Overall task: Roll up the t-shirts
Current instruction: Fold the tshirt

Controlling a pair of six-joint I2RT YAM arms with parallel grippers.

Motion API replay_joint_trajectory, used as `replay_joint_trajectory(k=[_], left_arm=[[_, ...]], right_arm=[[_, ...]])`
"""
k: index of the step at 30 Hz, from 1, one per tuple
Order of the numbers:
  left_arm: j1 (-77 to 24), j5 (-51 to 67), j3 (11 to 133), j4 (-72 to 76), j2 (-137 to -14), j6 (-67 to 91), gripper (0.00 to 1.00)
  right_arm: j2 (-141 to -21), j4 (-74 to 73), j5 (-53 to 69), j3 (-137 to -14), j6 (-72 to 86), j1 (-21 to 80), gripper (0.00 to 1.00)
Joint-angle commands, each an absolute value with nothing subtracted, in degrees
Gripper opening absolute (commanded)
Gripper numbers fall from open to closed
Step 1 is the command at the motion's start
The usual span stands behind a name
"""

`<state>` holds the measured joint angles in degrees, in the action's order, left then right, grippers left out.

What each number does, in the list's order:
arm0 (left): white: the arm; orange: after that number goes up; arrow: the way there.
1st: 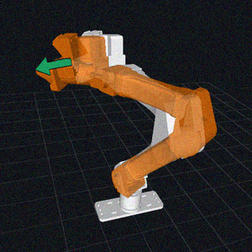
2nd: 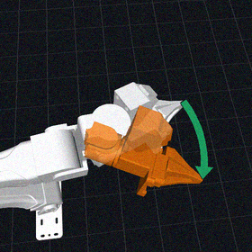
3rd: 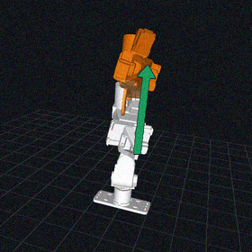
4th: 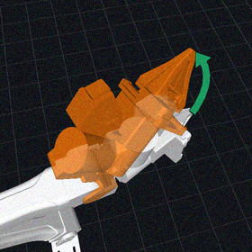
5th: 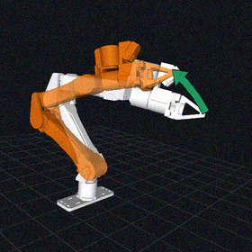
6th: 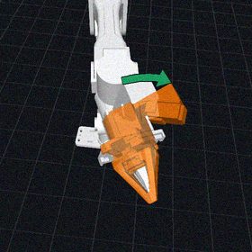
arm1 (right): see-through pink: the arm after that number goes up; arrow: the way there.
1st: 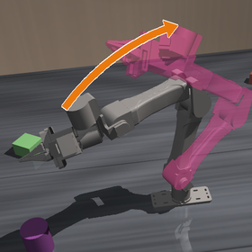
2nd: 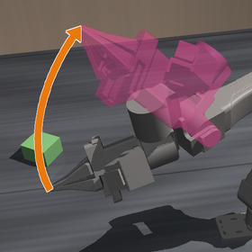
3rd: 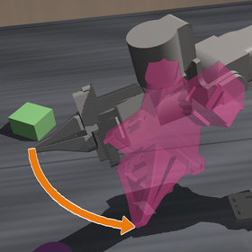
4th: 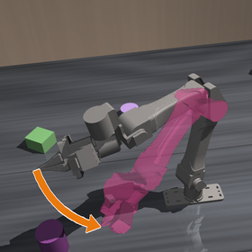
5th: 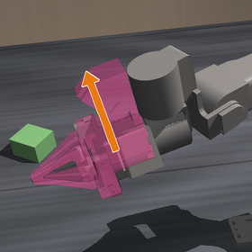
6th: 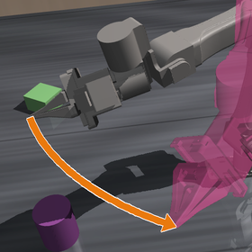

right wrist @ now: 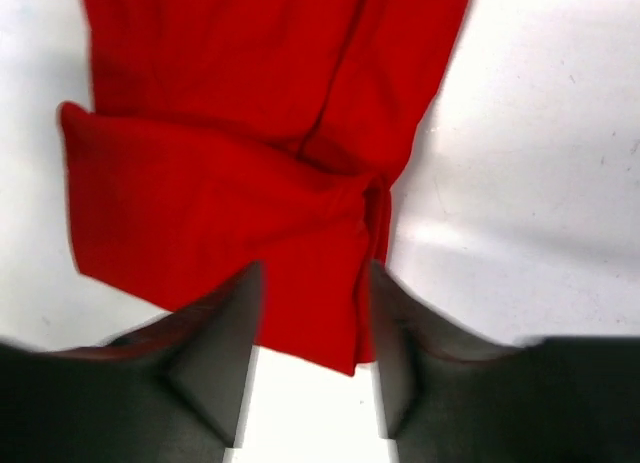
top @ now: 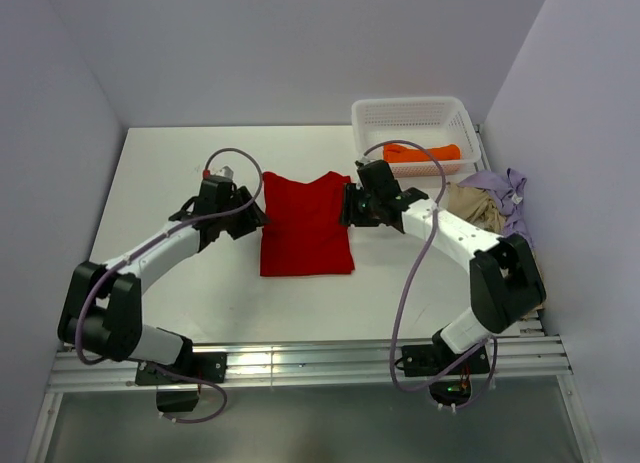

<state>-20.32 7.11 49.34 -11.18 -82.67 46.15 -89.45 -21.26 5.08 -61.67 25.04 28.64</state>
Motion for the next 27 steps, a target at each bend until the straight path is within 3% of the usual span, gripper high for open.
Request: replay_joint_trajectory(k=[1,5,6,20,27], left_arm=[[-20.4,8.3,46.2,-5.5,-77.2,45.1,0.54],[-20.7,12.2,43.7,-0.6,-77.9,46.0,0.52],[-20.8,13.3,43.2,1.9,-79.4,46.4,0.50],[-20.8,11.8,40.5,16.9,-92.5,48.2,0.48],[-21.7,8.3,40.2,16.7,-91.3,47.4,0.47]], right_arm=[[-84.7,-15.6,6.6,-58.7,25.0,28.6,0.48],[-86.5,-12.2,11.0,-57.6,26.9,28.5,0.31],[-88.5,-8.0,14.5,-56.8,28.7,28.5,0.21],[-104.6,-0.2,14.6,-58.0,35.5,24.9,0.03],[-102.9,5.2,14.1,-54.7,37.4,23.9,0.07]])
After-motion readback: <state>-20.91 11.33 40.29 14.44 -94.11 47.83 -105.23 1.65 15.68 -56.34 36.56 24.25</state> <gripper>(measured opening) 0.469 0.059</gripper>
